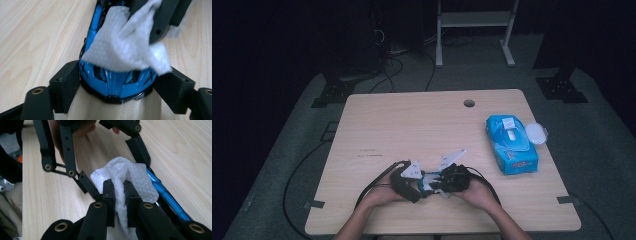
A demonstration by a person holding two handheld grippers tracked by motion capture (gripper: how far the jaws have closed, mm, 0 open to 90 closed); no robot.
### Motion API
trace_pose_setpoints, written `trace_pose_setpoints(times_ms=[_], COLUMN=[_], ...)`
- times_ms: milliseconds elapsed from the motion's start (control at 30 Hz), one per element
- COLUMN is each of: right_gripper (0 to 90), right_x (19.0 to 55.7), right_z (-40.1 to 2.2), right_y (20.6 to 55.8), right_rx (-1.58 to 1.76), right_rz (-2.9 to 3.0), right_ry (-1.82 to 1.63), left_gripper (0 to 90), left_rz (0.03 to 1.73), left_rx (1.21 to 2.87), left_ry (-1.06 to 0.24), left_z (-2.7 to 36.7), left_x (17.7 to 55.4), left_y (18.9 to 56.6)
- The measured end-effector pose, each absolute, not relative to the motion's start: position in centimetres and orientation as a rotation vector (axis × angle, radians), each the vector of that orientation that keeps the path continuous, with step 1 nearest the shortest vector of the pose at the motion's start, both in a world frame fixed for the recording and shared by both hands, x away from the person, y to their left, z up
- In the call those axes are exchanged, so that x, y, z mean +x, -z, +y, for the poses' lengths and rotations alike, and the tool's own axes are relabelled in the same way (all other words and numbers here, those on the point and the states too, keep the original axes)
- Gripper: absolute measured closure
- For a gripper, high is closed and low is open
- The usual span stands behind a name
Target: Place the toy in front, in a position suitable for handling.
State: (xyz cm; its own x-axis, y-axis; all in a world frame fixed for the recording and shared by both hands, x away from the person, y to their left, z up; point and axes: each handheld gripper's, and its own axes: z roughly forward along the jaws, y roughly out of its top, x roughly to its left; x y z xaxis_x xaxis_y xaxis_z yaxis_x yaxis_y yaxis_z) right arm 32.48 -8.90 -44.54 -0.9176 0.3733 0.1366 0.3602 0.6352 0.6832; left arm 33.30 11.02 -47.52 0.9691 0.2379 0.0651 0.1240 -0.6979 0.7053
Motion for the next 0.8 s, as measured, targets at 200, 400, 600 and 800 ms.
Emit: trace_pose_setpoints(times_ms=[200, 400, 600, 800], right_gripper=[82.1, 82.1, 82.0, 82.1], right_x=[33.4, 33.8, 33.4, 33.7], right_z=[-6.3, -7.3, -6.0, -6.2], right_y=[44.7, 43.9, 44.5, 44.2], right_rx=[0.603, 0.619, 0.569, 0.558], right_rz=[2.875, 2.857, 2.872, 2.876], right_ry=[-1.131, -1.087, -1.081, -1.054], left_gripper=[24.8, 24.9, 24.9, 25.0], left_rz=[0.237, 0.230, 0.238, 0.221], left_rx=[2.357, 2.354, 2.354, 2.358], left_ry=[-0.206, -0.205, -0.202, -0.206], left_z=[11.0, 11.1, 11.0, 11.2], left_x=[33.2, 33.3, 33.2, 33.3], left_y=[47.4, 47.5, 47.5, 47.5])
